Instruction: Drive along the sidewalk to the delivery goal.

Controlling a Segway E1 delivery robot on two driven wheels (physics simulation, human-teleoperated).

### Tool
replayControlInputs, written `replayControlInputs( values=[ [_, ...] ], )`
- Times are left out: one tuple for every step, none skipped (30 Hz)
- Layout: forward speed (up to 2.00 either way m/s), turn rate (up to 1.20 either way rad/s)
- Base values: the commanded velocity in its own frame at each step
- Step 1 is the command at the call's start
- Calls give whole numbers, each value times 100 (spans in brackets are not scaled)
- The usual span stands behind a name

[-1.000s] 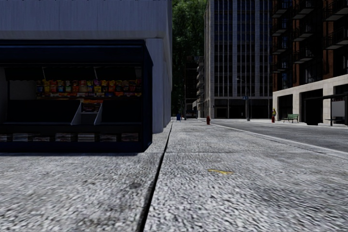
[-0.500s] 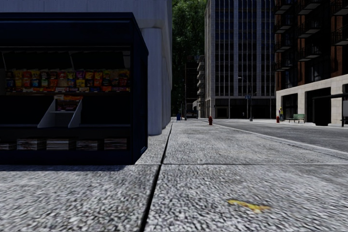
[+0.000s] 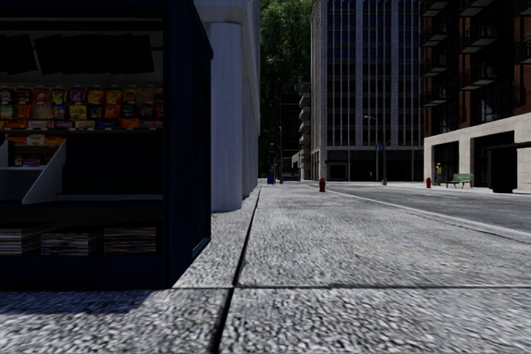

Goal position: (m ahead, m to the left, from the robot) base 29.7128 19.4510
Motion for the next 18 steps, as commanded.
replayControlInputs(
  values=[
    [200, -26],
    [200, -2],
    [200, 0],
    [200, 0],
    [200, 0],
    [200, 0],
    [200, 0],
    [200, 0],
    [200, 0],
    [200, 0],
    [200, 0],
    [200, 0],
    [200, 0],
    [200, 0],
    [200, 0],
    [200, 0],
    [200, 0],
    [200, 0]
  ],
)
